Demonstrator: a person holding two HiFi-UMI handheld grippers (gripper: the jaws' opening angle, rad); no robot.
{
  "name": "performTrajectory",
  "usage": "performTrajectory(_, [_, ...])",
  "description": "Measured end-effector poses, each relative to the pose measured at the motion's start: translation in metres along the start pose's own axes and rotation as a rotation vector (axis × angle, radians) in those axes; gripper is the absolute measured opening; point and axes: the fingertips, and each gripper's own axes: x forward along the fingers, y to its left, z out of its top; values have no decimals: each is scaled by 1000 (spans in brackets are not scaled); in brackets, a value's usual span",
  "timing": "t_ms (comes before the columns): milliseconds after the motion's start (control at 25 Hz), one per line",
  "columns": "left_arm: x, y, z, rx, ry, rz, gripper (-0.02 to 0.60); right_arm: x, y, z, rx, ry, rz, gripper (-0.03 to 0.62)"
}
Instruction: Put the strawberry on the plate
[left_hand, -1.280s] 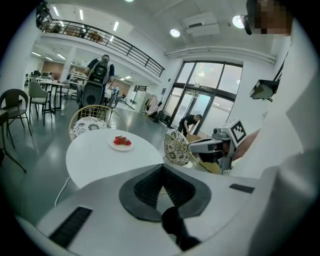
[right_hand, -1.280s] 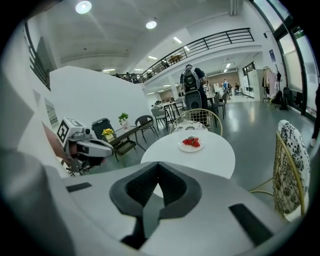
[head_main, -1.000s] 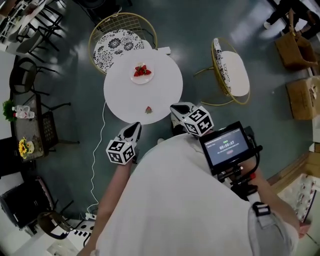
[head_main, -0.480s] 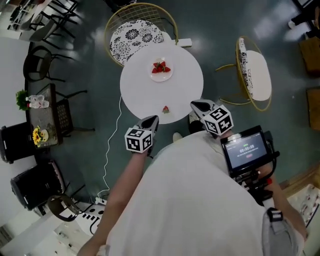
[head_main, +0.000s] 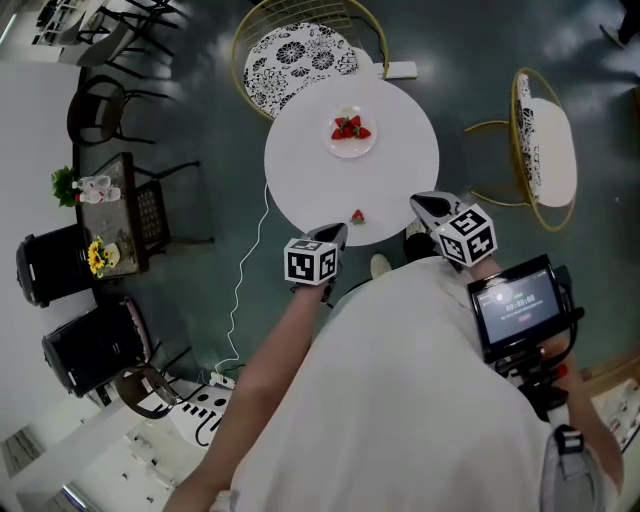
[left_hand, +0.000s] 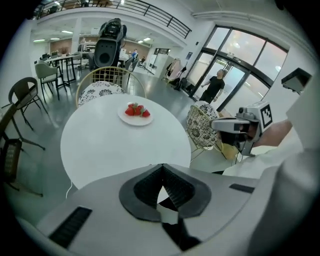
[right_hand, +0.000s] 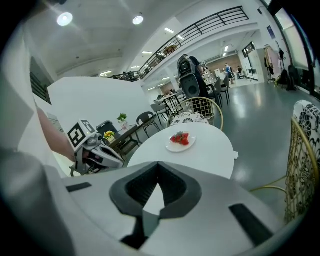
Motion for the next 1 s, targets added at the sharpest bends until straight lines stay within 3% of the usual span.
performTrajectory(480, [61, 18, 9, 35, 182, 0, 3, 37, -41, 3, 28, 34, 64, 5])
performTrajectory(680, [86, 28, 16, 11, 244, 3, 6, 46, -64, 12, 37, 40, 74, 5])
performTrajectory(840, [96, 34, 9, -10, 304, 0, 95, 44, -66, -2, 69, 45, 66, 5])
performTrajectory(1000, [113, 47, 14, -66, 367, 20, 103, 43, -82, -8, 109, 45, 54, 5])
